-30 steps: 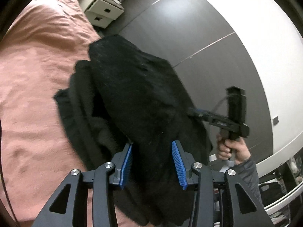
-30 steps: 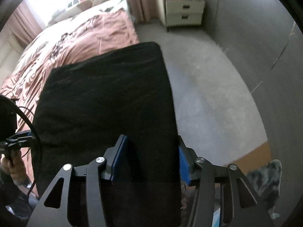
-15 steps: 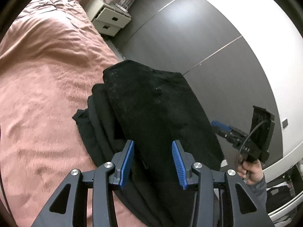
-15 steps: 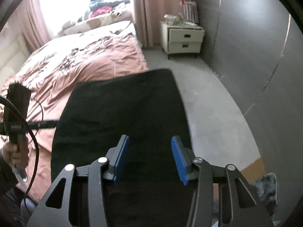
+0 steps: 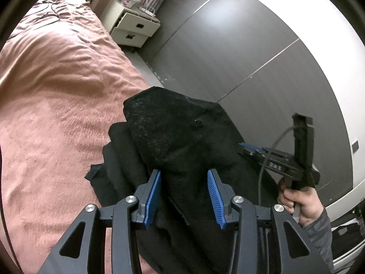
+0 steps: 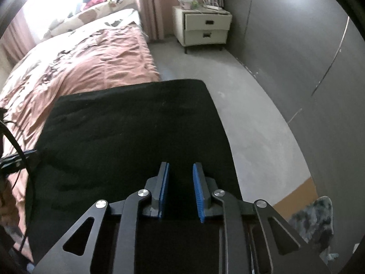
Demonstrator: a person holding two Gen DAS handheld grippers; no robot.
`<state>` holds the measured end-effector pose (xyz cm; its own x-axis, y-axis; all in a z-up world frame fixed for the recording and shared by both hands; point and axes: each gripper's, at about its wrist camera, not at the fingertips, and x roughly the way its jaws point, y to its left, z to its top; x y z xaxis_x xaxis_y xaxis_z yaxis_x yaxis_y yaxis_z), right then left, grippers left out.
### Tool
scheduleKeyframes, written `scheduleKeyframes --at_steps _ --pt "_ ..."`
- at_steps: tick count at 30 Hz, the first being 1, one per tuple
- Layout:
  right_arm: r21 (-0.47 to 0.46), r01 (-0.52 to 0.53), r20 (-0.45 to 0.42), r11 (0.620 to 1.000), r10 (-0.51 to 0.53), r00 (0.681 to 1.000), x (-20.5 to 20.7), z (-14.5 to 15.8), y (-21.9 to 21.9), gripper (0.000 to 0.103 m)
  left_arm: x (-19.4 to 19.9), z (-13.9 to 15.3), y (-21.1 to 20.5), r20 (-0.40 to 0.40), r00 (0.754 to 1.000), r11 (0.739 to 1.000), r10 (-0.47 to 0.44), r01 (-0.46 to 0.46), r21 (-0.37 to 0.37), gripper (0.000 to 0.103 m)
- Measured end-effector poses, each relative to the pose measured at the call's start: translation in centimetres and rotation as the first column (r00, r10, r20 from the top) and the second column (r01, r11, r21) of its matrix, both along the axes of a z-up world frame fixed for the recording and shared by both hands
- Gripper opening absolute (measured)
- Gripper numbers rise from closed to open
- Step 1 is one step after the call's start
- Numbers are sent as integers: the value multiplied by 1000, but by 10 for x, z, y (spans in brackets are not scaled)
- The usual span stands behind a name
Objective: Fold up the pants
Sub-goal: 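Lower the trousers onto the duvet corner and open both grippers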
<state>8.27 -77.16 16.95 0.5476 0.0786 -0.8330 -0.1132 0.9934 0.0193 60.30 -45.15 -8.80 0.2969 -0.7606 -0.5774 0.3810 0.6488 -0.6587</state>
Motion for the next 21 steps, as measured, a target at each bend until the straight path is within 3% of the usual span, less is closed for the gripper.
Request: scheduleKeyframes --at_steps 4,12,21 --pt "21 14 -5 1000 -14 1000 -1 3 2 18 -5 -1 3 -18 1000 1000 13 -13 -6 43" --pt "-16 -39 11 999 39 999 -63 4 -15 18 -28 -6 10 -61 998 999 5 -7 -34 43" --pt "-26 44 -48 999 -45 998 -105 -5 -41 17 -85 -10 -12 -105 993 997 -60 55 -50 43"
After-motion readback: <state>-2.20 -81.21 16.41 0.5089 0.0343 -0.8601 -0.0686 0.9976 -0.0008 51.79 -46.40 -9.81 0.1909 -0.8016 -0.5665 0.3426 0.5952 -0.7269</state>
